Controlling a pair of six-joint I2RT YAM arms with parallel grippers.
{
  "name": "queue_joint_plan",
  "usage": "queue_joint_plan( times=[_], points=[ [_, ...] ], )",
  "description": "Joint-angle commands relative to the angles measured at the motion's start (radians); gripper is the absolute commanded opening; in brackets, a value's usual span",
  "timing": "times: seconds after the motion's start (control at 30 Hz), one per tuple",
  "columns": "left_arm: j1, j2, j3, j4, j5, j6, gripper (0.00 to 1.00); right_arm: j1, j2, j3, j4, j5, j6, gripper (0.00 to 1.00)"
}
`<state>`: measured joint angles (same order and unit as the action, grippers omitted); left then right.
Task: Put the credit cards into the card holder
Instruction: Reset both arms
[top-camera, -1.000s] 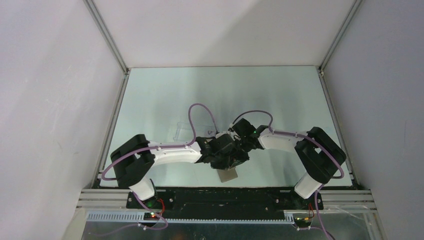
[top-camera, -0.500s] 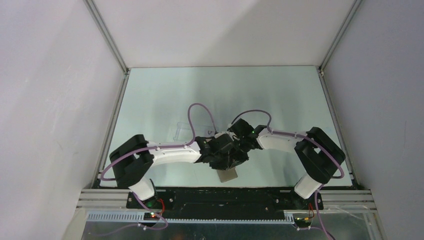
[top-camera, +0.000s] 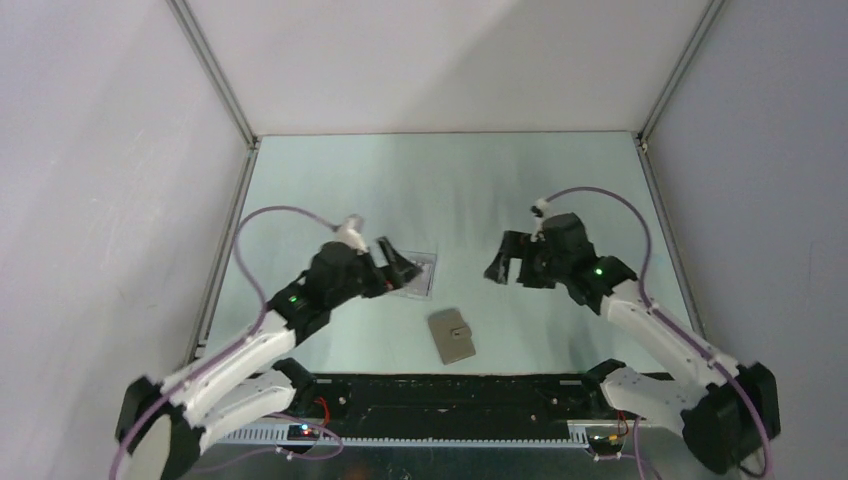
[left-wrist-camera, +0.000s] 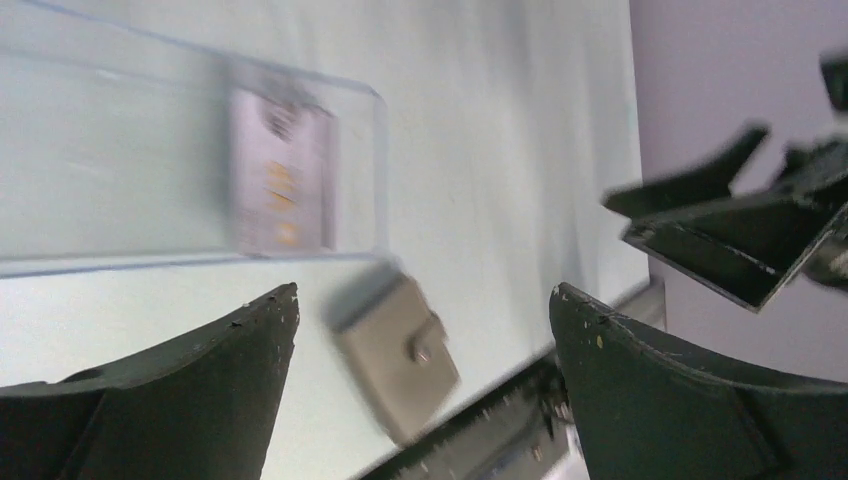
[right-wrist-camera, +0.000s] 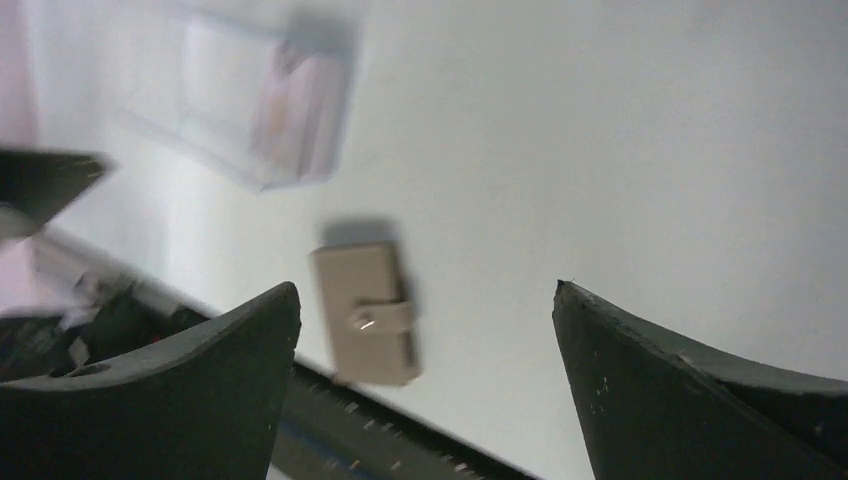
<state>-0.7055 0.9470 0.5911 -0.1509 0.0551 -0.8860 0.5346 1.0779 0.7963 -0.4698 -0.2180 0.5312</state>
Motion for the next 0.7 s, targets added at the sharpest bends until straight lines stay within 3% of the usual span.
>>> queue_joint_plan(
  times=[0.0,0.1,0.17,0.33,0.5,0.67],
  points=[
    [0.222,-0.227,-0.137,0.057,-0.029,0.125,1.00,-0.132,-0.153,-0.128,-0.023,0.258,-0.103,0.99],
    [0.398,-0.331,-0.213,0.034,-0.147,0.225,1.00,-0.215,-0.275,-0.235,0.071,0.434,-0.147,0.99],
    [0.459,-0.380,-0.250,0.040,-0.254,0.324,1.00,-0.257,-0.371,-0.300,0.149,0.518,-0.145,0.99],
    [0.511,-0.422,-0.309,0.127,-0.585,0.477,1.00,-0.272,-0.463,-0.500,0.465,0.806,-0.314,0.99],
    [0.580,-0.342,-0.390,0.492,-0.546,0.503,1.00,-0.373,-0.394,-0.646,0.747,0.666,-0.347,0.99],
    [0.590,-0.179,-0.349,0.561,-0.553,0.775,1.00,-0.469,-0.276,-0.638,0.897,0.510,-0.366,0.99]
  ],
)
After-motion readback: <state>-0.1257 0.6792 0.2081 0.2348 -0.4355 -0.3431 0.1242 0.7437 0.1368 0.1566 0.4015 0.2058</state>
